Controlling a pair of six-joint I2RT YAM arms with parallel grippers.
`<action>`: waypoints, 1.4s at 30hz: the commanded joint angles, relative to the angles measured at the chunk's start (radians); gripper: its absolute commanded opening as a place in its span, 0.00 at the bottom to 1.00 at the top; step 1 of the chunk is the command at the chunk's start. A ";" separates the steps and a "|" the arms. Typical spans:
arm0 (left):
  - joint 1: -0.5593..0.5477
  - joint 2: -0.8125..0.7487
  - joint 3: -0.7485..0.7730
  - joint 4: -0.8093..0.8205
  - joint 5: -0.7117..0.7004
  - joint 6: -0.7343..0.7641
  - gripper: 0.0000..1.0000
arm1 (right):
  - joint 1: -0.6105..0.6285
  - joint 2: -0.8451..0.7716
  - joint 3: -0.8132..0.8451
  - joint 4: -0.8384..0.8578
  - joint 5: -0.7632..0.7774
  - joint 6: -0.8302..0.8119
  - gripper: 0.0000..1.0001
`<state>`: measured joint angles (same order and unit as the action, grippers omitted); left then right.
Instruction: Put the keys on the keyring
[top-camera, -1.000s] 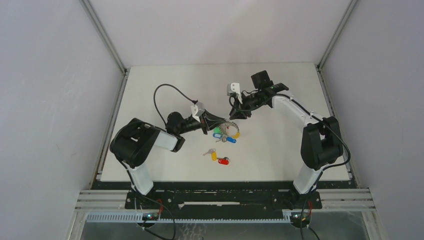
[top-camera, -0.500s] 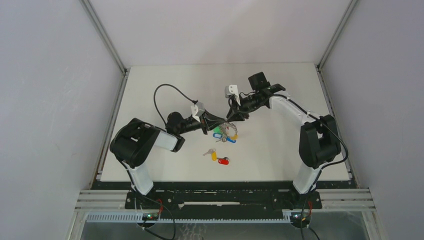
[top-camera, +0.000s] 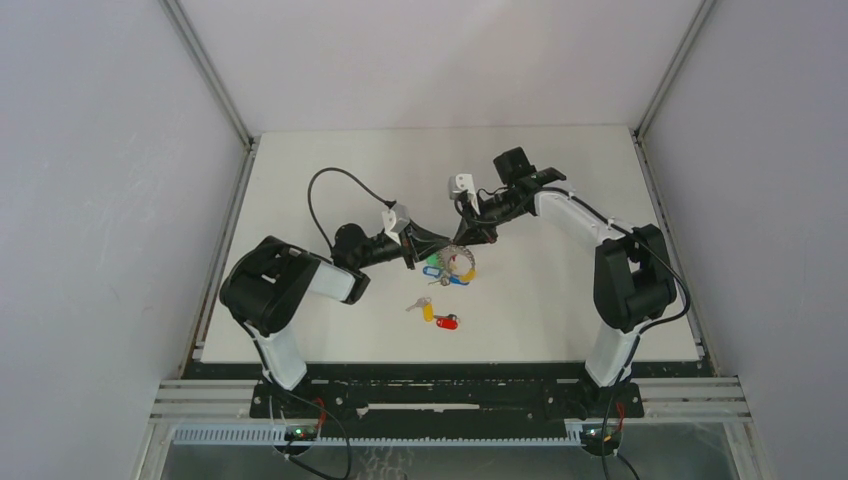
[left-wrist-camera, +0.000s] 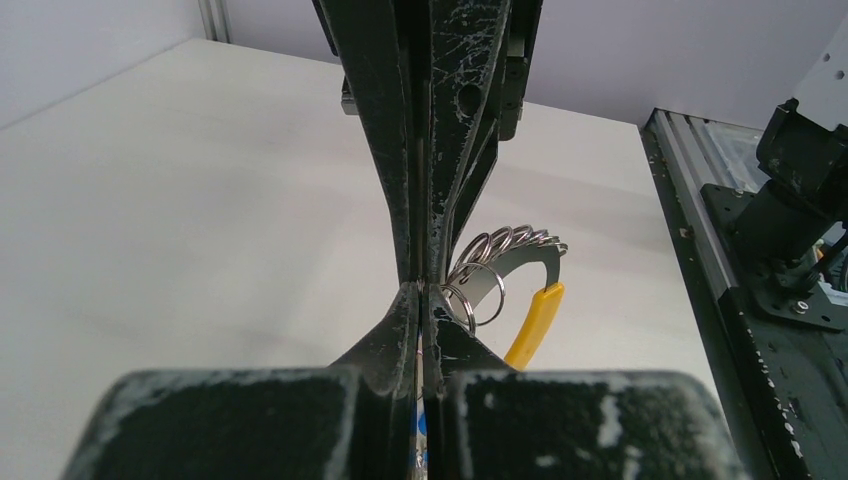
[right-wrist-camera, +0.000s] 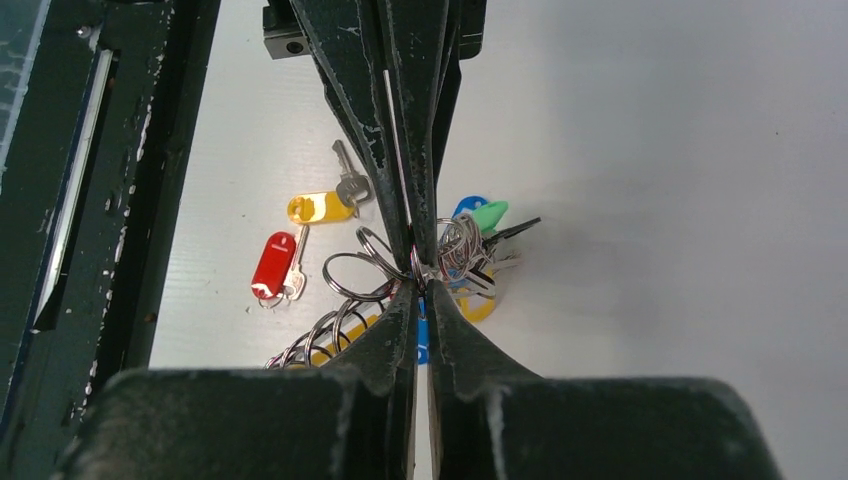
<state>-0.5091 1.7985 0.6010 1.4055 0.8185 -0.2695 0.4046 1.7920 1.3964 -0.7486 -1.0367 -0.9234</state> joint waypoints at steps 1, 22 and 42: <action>-0.009 -0.021 0.008 0.082 0.008 0.010 0.01 | 0.015 -0.008 0.074 -0.070 0.017 -0.050 0.00; 0.009 0.027 -0.007 0.081 0.029 0.033 0.26 | 0.229 0.041 0.343 -0.366 0.606 0.007 0.00; 0.007 0.046 0.029 0.081 0.104 -0.006 0.14 | 0.289 0.102 0.455 -0.436 0.670 -0.014 0.00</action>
<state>-0.4911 1.8481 0.6033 1.4425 0.8989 -0.2649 0.6579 1.8858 1.8076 -1.2045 -0.3466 -0.9257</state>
